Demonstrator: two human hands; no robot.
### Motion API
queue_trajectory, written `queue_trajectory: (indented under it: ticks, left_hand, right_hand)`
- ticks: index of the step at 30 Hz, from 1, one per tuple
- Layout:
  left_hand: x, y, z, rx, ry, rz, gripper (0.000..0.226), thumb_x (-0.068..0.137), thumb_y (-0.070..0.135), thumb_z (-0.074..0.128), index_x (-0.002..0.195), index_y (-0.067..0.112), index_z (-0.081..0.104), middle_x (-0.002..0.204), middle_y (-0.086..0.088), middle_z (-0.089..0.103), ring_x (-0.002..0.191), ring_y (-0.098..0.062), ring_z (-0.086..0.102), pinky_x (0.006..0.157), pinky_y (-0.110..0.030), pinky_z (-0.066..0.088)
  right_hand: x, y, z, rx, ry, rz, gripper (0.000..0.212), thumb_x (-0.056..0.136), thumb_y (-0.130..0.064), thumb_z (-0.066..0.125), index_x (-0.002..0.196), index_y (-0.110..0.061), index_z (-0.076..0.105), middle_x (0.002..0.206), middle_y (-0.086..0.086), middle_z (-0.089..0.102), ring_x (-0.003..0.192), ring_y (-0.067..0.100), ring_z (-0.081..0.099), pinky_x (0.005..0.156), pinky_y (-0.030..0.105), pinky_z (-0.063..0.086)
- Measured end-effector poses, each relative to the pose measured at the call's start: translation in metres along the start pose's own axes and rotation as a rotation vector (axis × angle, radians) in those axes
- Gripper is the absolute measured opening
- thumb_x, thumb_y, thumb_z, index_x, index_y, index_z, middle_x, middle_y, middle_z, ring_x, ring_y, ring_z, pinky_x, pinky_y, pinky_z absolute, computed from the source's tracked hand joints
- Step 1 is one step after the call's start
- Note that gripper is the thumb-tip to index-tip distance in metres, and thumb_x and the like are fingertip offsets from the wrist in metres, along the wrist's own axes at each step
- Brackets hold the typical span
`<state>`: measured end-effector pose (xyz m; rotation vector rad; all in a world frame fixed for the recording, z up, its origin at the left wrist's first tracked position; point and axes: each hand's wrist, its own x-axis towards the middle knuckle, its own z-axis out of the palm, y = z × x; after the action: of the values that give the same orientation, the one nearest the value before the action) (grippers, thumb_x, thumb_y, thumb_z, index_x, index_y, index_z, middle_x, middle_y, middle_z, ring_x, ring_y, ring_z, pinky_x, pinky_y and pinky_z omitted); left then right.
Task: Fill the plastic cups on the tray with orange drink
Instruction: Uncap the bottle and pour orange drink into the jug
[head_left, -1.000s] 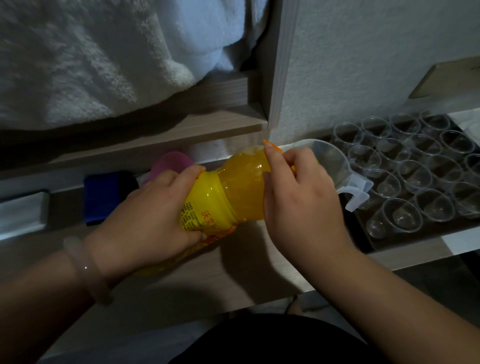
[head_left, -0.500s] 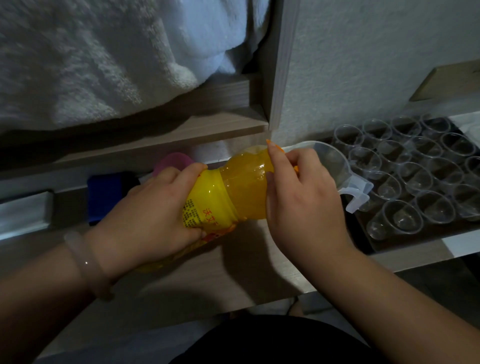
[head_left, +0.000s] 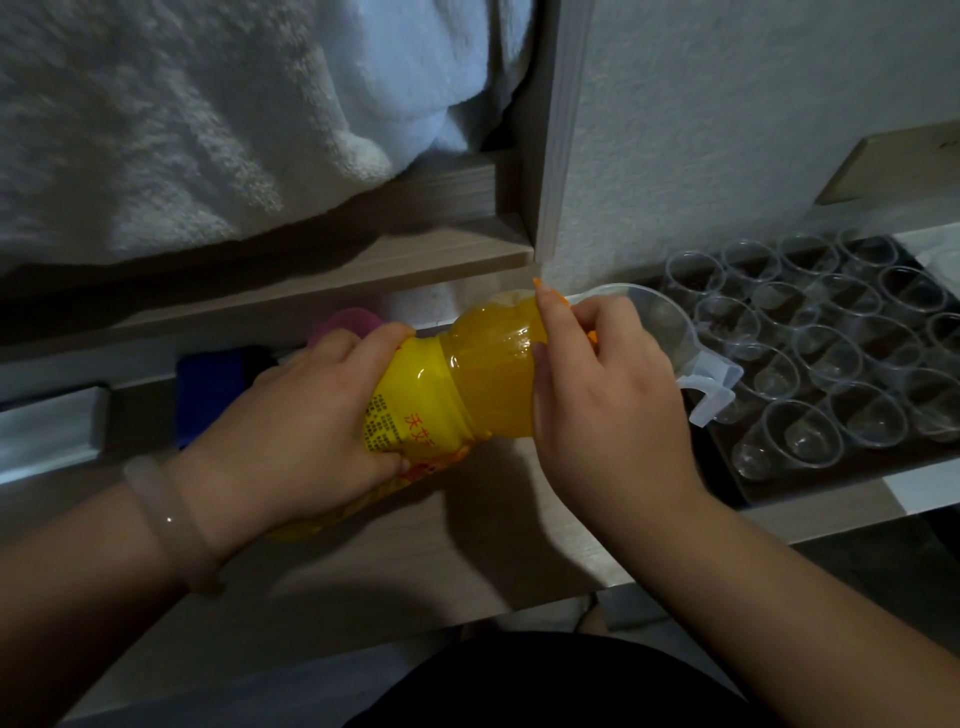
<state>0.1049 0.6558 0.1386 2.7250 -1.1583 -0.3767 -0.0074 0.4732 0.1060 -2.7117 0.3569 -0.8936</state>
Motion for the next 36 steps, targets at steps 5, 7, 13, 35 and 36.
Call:
queue_trajectory:
  ticks: [5,7,13,35,36]
  left_hand:
    - [0.0003,-0.0001,-0.0005,0.007,0.001,0.004,0.103,0.061,0.051,0.079,0.144,0.039,0.019,0.125,0.004,0.044,0.112,-0.020,0.049,0.090,-0.042,0.046]
    - [0.0003,-0.0004,-0.0001,0.011,-0.004,0.003,0.103,0.061,0.052,0.079,0.144,0.039,0.019,0.126,0.004,0.043,0.112,-0.019,0.049,0.090,-0.042,0.046]
    - [0.0007,0.0004,-0.0006,0.014,-0.014,-0.003,0.103,0.062,0.053,0.078,0.144,0.040,0.017,0.127,0.004,0.042,0.113,-0.020,0.049,0.091,-0.041,0.046]
    - [0.0033,0.0000,-0.0006,0.013,-0.001,0.009,0.104,0.061,0.051,0.079,0.144,0.040,0.017,0.126,0.005,0.043,0.111,-0.019,0.049,0.090,-0.041,0.046]
    - [0.0037,0.0000,-0.0006,0.014,-0.002,0.006,0.104,0.061,0.051,0.079,0.144,0.041,0.016,0.127,0.005,0.042,0.112,-0.019,0.048,0.090,-0.041,0.046]
  right_hand:
    - [0.0002,0.0007,0.0001,0.005,0.007,-0.006,0.043,0.087,-0.010,0.056,0.128,0.002,0.056,0.099,0.020,0.057,0.076,0.034,0.054,0.063,0.040,0.045]
    - [-0.0001,0.0010,0.0006,0.004,0.002,-0.009,0.043,0.087,-0.010,0.056,0.128,0.002,0.056,0.099,0.020,0.057,0.076,0.033,0.054,0.062,0.039,0.045]
    - [0.0004,0.0010,0.0006,0.000,-0.003,0.003,0.044,0.086,-0.010,0.055,0.129,0.001,0.055,0.100,0.020,0.056,0.078,0.033,0.054,0.064,0.040,0.045]
    - [0.0020,0.0014,0.0025,-0.007,0.020,0.010,0.039,0.091,-0.012,0.055,0.128,0.001,0.056,0.099,0.018,0.057,0.078,0.031,0.055,0.065,0.039,0.043]
    - [0.0022,0.0013,0.0026,-0.006,0.019,0.010,0.039,0.092,-0.012,0.054,0.128,0.001,0.056,0.099,0.018,0.057,0.078,0.031,0.054,0.065,0.039,0.044]
